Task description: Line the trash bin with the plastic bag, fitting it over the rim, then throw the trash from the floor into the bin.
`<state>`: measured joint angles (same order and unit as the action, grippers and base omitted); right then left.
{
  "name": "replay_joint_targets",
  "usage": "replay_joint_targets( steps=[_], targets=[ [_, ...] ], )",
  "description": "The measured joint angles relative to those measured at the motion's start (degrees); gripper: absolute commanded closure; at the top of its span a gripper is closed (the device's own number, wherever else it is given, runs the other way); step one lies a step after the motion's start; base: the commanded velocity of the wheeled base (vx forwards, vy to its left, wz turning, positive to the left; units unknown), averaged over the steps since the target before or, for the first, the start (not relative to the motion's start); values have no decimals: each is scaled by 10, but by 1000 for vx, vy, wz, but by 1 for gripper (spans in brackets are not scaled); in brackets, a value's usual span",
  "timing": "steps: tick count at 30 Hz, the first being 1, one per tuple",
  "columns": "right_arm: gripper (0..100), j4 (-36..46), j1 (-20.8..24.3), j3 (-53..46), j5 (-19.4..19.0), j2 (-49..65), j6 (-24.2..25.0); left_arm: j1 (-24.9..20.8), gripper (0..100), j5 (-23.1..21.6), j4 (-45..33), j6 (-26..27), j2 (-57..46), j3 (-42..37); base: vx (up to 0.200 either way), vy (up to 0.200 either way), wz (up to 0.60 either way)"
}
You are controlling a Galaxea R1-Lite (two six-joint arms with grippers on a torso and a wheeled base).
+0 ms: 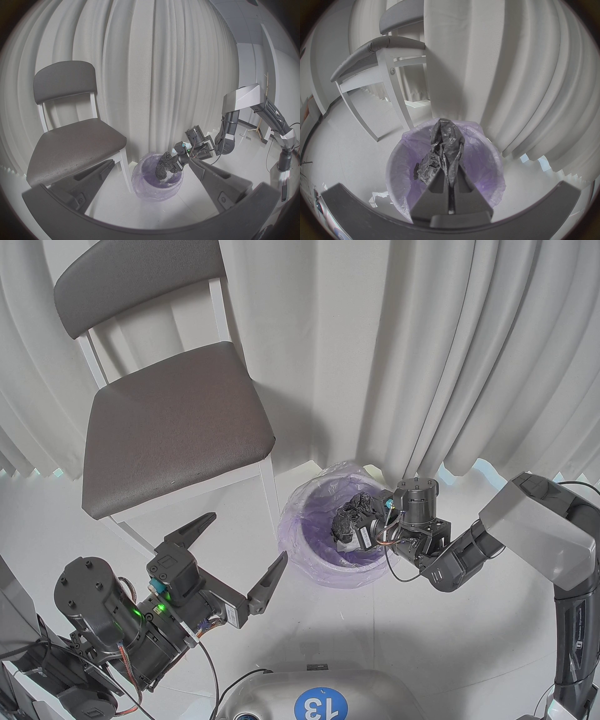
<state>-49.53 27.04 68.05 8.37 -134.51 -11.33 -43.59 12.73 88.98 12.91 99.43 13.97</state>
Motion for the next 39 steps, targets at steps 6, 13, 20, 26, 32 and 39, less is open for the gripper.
replay_joint_targets(
  steps=[6,13,20,26,32,39],
  targets=[
    [100,3,1,-1,0,25,0,0,0,0,0,0,0,0,0,0,0],
    [100,4,4,-12,0,54,0,-2,0,0,0,0,0,0,0,0,0],
    [0,4,9,-26,-4,63,1,-4,0,0,0,0,0,-1,0,0,0],
    [0,4,11,-28,-6,66,1,-5,0,0,0,0,0,-1,0,0,0],
    [0,5,9,-33,-5,73,1,-5,0,0,0,0,1,-1,0,0,0],
    [0,31,1,-53,-2,89,-7,-5,0,1,0,3,4,-5,0,0,0]
  ],
)
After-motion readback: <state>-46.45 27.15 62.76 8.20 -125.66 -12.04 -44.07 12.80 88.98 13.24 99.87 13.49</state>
